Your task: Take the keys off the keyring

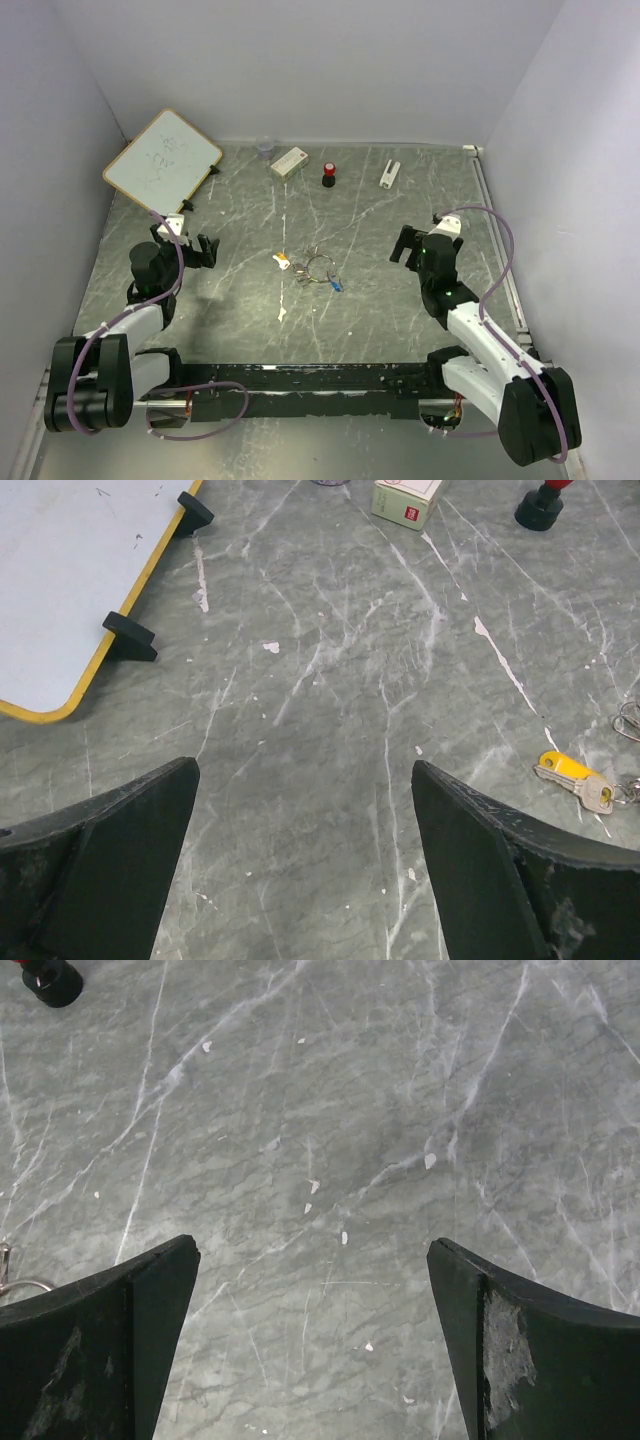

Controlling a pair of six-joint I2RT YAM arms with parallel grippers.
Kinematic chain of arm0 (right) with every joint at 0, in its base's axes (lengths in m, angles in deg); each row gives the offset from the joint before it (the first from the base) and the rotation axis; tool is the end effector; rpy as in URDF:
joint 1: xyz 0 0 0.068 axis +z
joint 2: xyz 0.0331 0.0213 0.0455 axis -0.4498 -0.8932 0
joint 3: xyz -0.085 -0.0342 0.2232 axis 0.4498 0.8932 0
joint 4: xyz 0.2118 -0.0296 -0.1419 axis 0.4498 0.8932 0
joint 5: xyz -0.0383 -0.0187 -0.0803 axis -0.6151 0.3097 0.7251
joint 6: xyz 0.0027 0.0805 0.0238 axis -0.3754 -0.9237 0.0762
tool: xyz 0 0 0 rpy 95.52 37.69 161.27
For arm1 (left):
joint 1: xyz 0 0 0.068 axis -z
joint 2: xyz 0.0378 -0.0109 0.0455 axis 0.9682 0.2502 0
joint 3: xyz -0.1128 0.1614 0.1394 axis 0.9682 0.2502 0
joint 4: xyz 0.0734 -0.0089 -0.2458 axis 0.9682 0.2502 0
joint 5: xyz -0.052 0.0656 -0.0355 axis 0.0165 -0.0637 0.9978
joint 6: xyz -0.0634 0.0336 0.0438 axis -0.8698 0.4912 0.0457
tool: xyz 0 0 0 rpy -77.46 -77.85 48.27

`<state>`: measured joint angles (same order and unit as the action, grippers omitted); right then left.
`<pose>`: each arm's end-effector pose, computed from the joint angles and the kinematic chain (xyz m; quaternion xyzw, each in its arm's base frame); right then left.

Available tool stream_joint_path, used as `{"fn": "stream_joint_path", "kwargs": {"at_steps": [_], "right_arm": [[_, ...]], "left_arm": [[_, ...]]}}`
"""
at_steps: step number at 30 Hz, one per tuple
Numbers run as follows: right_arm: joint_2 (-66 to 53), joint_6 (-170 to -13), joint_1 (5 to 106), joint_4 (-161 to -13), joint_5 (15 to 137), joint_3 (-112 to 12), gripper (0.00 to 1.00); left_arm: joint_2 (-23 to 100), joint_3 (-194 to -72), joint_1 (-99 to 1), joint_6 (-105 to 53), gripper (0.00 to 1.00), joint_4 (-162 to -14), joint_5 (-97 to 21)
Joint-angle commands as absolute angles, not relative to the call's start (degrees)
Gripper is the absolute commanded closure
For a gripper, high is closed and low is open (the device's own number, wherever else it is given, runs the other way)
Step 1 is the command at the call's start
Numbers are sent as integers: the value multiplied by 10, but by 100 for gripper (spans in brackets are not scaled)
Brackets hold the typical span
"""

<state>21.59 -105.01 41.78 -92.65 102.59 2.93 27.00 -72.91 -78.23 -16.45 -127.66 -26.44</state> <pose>0.2464 0.0416 0.1680 0.1279 0.8275 0.0294 0.5460 0.2563 -0.0126 0.1444 0.0786 0.7598 -0.1255 0.6331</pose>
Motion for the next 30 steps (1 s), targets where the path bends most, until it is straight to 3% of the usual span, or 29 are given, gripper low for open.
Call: {"fn": "stream_joint_path", "kwargs": {"at_steps": [1, 16, 30], "right_arm": [[226, -1049, 424, -925, 1050, 28, 0], [214, -1052, 439, -932, 1044, 23, 0], [258, -1035, 474, -925, 956, 27, 0]], "left_arm": [[265, -733, -777, -157, 1, -1277, -251], [271, -736, -776, -156, 1, -1276, -250], [258, -731, -776, -162, 1, -1270, -267]]}}
